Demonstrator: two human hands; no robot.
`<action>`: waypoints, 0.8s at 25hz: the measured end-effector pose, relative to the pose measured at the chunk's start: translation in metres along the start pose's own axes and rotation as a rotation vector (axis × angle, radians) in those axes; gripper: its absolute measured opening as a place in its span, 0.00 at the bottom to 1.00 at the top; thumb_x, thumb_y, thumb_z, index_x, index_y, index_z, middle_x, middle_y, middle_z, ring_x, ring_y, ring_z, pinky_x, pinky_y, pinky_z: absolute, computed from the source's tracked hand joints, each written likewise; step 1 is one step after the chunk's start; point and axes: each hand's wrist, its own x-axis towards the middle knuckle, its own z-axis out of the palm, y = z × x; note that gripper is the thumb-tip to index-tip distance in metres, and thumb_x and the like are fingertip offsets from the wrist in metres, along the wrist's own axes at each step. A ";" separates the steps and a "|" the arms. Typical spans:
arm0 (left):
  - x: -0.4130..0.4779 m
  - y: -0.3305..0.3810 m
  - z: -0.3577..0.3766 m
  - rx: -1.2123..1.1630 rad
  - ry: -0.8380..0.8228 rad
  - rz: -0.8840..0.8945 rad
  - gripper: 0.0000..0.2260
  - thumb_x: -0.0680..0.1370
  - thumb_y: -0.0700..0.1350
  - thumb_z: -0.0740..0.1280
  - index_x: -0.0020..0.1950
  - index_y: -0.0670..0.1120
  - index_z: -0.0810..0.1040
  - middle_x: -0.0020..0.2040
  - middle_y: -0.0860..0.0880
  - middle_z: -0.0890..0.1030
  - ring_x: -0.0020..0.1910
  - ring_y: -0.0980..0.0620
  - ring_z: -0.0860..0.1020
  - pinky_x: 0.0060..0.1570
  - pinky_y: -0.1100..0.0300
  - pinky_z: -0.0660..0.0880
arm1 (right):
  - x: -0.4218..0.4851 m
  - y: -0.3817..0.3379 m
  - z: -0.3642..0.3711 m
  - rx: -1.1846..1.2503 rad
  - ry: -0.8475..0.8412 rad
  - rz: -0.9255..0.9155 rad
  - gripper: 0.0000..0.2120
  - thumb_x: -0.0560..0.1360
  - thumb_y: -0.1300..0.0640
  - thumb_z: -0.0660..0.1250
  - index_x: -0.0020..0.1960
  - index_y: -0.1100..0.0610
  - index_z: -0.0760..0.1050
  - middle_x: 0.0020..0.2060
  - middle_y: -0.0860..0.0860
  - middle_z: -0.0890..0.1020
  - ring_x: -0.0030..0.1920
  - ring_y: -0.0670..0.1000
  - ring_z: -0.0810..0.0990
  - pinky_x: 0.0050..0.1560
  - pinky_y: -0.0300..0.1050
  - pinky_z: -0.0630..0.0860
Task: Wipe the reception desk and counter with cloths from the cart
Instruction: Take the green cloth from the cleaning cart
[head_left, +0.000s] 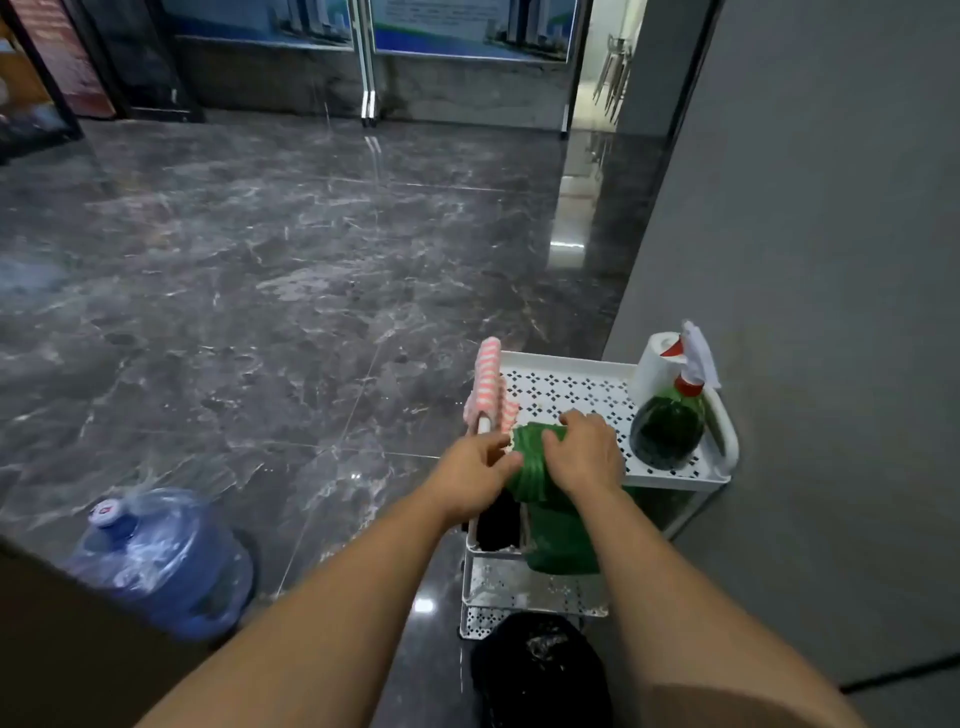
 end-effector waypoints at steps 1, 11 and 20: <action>0.008 -0.001 0.006 -0.018 -0.007 0.010 0.20 0.78 0.49 0.65 0.69 0.43 0.73 0.63 0.50 0.78 0.62 0.49 0.76 0.66 0.51 0.71 | 0.009 0.005 0.001 -0.013 -0.027 0.069 0.19 0.79 0.49 0.61 0.66 0.56 0.72 0.64 0.58 0.72 0.65 0.59 0.71 0.59 0.51 0.72; 0.042 0.001 0.022 0.018 -0.042 -0.024 0.23 0.80 0.46 0.65 0.74 0.44 0.67 0.71 0.46 0.71 0.69 0.48 0.71 0.68 0.48 0.69 | 0.072 0.020 0.022 0.252 -0.153 0.521 0.20 0.71 0.55 0.68 0.62 0.60 0.76 0.61 0.59 0.78 0.62 0.61 0.75 0.61 0.51 0.73; 0.014 0.018 -0.006 -0.074 -0.039 -0.014 0.26 0.77 0.40 0.69 0.73 0.41 0.67 0.67 0.43 0.74 0.65 0.48 0.74 0.67 0.51 0.71 | 0.036 0.010 -0.028 0.729 -0.152 0.290 0.09 0.67 0.66 0.74 0.43 0.61 0.74 0.45 0.62 0.81 0.47 0.59 0.80 0.49 0.52 0.79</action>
